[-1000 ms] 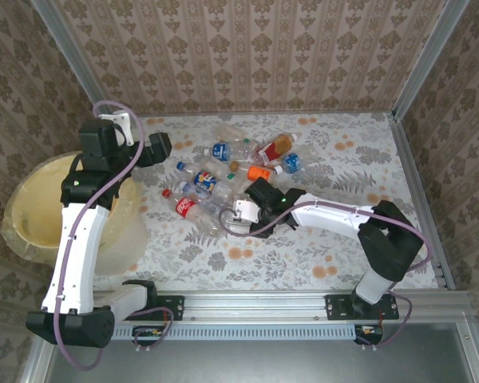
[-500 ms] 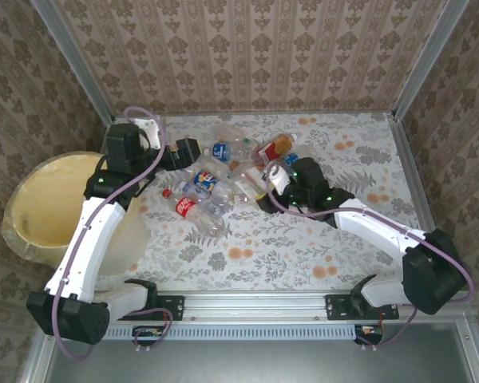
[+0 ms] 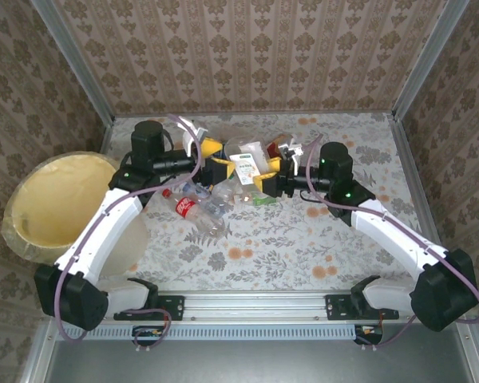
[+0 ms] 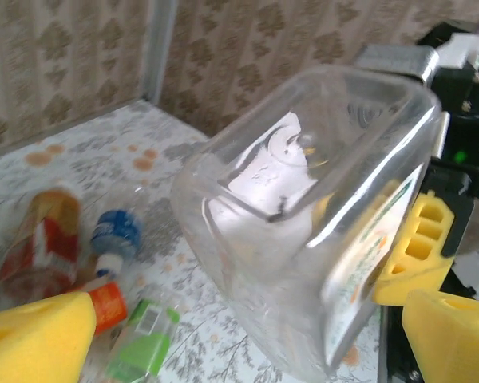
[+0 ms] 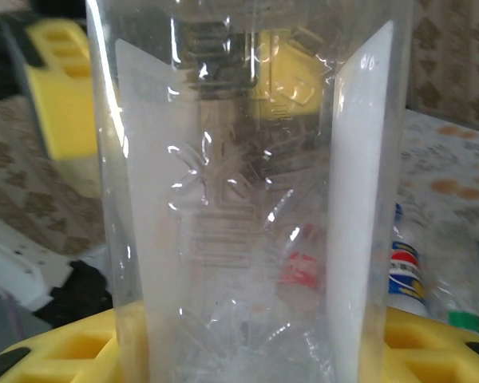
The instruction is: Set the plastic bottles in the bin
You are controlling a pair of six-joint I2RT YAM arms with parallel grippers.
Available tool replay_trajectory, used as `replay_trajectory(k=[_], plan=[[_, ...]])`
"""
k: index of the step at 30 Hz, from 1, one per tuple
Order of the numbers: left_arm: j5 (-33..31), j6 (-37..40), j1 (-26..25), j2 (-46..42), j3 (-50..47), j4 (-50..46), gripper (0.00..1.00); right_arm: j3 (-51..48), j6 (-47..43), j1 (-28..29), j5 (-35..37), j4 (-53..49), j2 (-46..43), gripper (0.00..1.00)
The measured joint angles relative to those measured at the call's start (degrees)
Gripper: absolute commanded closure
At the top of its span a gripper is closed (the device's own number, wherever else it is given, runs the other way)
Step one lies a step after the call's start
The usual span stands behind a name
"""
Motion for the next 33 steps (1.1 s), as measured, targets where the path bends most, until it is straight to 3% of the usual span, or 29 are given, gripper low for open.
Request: replay_trajectory(k=[9, 13, 18, 21, 23, 27, 33], plan=[[15.2, 7.3, -2.5, 2.4, 3.1, 1.0, 0.14, 5.7, 2.9, 2.2, -9.1, 4.2, 1.6, 0.46], [18.5, 7.9, -2.8, 1.9, 3.1, 3.1, 0.43, 7.3, 3.4, 3.3, -11.1, 5.5, 3.9, 0.46], [19.5, 6.8, -2.7, 1.3, 3.2, 3.9, 0.6, 8.2, 3.0, 3.3, -12.9, 6.8, 5.3, 0.43], [18.9, 6.6, -2.7, 1.0, 3.2, 4.1, 0.67, 8.2, 3.1, 3.3, -13.0, 7.1, 5.4, 0.29], [17.9, 6.6, -2.7, 0.7, 3.2, 4.2, 0.71, 8.2, 3.0, 3.5, -12.6, 7.2, 5.4, 0.16], [11.9, 6.3, -2.7, 0.2, 3.3, 3.2, 0.71, 6.4, 0.5, 3.6, -7.3, 6.9, 3.6, 0.02], [-7.2, 2.0, -2.3, -1.6, 6.3, -3.7, 0.71, 1.1, -4.0, 3.5, 9.8, 4.6, -3.0, 0.0]])
